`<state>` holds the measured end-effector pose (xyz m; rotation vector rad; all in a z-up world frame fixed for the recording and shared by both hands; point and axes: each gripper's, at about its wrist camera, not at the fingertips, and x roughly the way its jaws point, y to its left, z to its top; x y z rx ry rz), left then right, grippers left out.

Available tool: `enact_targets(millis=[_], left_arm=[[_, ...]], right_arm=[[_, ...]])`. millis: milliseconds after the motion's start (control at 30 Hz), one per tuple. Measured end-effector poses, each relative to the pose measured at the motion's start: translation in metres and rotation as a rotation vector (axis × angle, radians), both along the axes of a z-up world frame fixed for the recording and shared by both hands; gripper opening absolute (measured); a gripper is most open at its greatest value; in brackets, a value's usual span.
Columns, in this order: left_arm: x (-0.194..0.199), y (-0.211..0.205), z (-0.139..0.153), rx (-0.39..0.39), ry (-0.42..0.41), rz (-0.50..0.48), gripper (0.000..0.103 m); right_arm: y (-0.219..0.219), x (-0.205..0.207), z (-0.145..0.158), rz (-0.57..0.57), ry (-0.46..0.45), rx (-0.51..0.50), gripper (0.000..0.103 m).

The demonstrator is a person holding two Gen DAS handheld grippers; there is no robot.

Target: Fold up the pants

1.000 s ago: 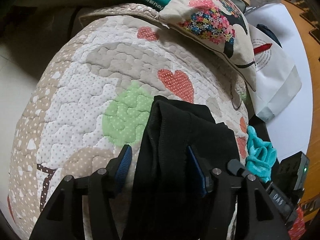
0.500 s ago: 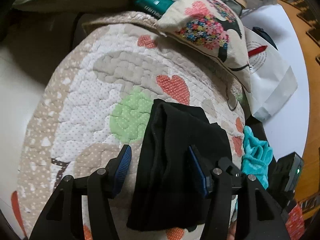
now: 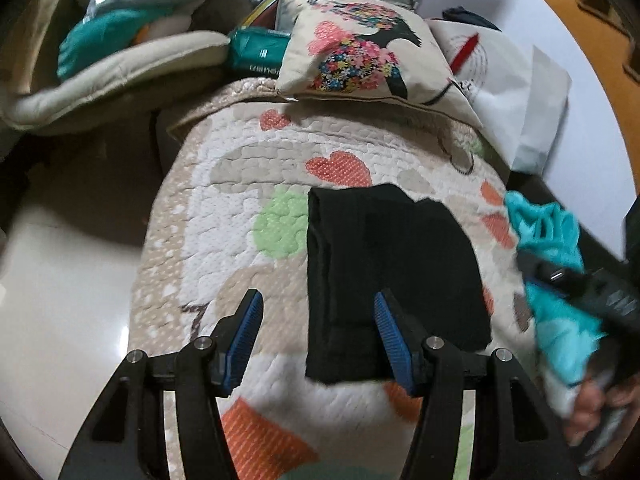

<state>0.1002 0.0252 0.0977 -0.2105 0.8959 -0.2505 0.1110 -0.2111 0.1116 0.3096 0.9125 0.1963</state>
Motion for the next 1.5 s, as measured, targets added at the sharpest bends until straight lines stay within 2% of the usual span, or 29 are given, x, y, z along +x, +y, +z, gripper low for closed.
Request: enact_targets(millis=[167, 233, 433, 567, 600, 800, 1033, 1167, 1500], left_arm=[[-0.029, -0.012, -0.004, 0.156, -0.074, 0.000, 0.057], [-0.039, -0.013, -0.005, 0.184, -0.090, 0.000, 0.057], [-0.077, 0.003, 0.001, 0.167, -0.105, 0.087, 0.057], [-0.106, 0.008, 0.018, 0.146, -0.135, 0.136, 0.057], [-0.116, 0.008, 0.025, 0.142, -0.154, 0.147, 0.060], [-0.158, -0.001, 0.059, 0.174, -0.291, 0.203, 0.077], [-0.194, -0.005, 0.101, 0.185, -0.475, 0.300, 0.101], [-0.203, 0.001, 0.117, 0.165, -0.514, 0.324, 0.103], [-0.209, -0.001, 0.128, 0.172, -0.511, 0.291, 0.103]], right_arm=[[0.003, -0.043, 0.023, 0.017, -0.023, 0.026, 0.073], [0.003, -0.061, 0.026, 0.011, -0.019, 0.059, 0.074], [-0.003, -0.107, 0.012, -0.042, -0.004, 0.191, 0.075], [-0.007, -0.131, -0.006, -0.072, 0.017, 0.252, 0.076], [-0.008, -0.135, -0.011, -0.077, 0.020, 0.253, 0.076], [-0.008, -0.150, -0.025, -0.098, 0.015, 0.185, 0.076], [-0.004, -0.164, -0.013, -0.094, -0.077, 0.080, 0.076], [-0.002, -0.171, -0.009, -0.093, -0.109, 0.047, 0.076], [0.007, -0.173, -0.010, -0.077, -0.135, 0.012, 0.077]])
